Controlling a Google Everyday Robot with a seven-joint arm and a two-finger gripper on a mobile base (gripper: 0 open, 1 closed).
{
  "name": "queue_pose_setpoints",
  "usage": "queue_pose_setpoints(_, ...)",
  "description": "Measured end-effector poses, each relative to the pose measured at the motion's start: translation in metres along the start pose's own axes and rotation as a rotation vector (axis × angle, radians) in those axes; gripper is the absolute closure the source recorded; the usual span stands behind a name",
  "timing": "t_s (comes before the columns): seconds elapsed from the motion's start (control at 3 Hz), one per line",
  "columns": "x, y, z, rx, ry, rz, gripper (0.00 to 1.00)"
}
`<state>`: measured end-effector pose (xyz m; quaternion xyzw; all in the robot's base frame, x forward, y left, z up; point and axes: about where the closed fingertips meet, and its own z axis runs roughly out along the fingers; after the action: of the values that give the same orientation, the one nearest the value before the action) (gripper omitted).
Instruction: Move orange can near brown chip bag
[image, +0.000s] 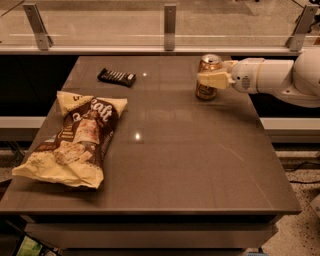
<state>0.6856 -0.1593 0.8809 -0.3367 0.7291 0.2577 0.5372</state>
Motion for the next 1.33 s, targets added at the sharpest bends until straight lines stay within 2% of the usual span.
queue_pose_setpoints(0.67,-0.019,0.033,-0.006,-0.045,0.024,-0.021,1.00)
queue_pose_setpoints(1.33,-0.034,0.085,-0.019,-0.050,0.046,-0.058,1.00)
